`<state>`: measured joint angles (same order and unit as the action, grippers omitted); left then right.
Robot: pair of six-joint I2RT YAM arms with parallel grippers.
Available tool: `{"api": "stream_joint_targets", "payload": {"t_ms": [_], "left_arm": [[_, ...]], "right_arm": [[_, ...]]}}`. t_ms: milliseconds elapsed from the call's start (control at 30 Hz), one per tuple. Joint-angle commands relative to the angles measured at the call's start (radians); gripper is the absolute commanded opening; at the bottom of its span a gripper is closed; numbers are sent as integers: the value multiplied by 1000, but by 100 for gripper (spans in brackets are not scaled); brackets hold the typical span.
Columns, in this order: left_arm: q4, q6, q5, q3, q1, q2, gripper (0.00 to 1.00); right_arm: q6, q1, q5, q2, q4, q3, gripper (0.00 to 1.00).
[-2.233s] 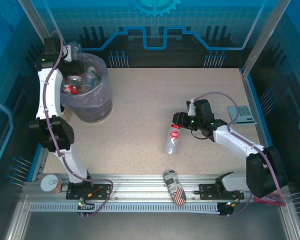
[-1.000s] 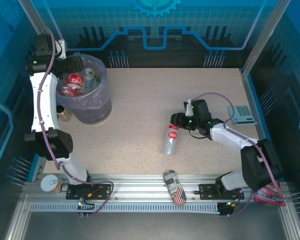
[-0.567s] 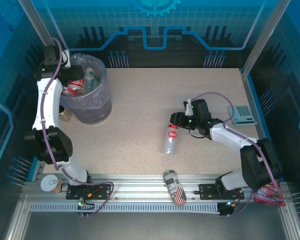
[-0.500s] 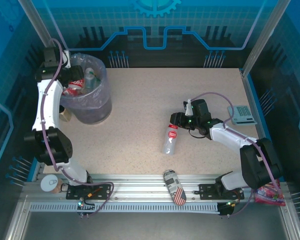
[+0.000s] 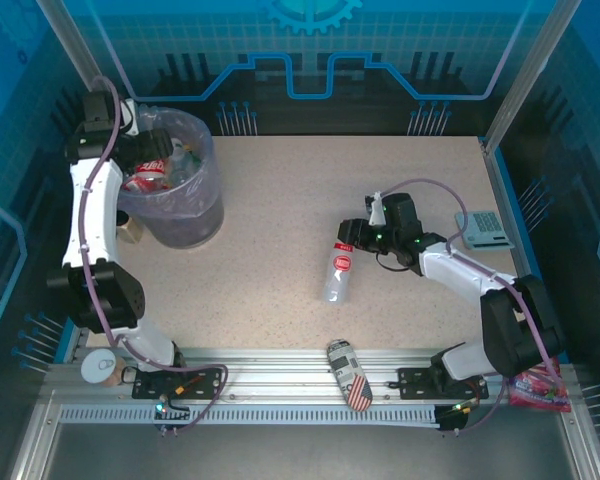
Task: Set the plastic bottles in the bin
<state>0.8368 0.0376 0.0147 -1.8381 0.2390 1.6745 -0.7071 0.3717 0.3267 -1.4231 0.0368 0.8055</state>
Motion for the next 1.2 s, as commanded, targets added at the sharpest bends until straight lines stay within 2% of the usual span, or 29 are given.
{"api": "stream_joint_targets", "payload": {"t_ms": [0, 100, 233, 433, 533, 733, 933, 1167], "left_arm": [[71, 7, -7, -57, -7, -77, 92], [84, 18, -9, -61, -13, -131, 96], [81, 46, -14, -17, -75, -228, 97], [0, 175, -116, 155, -257, -404, 97], [-17, 217, -110, 207, -377, -442, 97], [-5, 238, -87, 239, -591, -436, 98], [-155, 338, -245, 357, -743, -380, 99], [-278, 381, -301, 477, -782, -301, 99]], "right_arm": [[-9, -7, 24, -19, 47, 60, 42], [-14, -7, 1, -29, 67, 67, 41], [-43, -6, -24, -34, 119, 68, 41], [-53, 21, -72, -32, 178, 94, 41], [-36, 41, -108, -18, 183, 109, 41], [-33, 84, -165, -17, 264, 116, 41], [-40, 140, -198, -33, 432, 104, 41], [-107, 144, -107, -62, 499, 112, 40]]}}
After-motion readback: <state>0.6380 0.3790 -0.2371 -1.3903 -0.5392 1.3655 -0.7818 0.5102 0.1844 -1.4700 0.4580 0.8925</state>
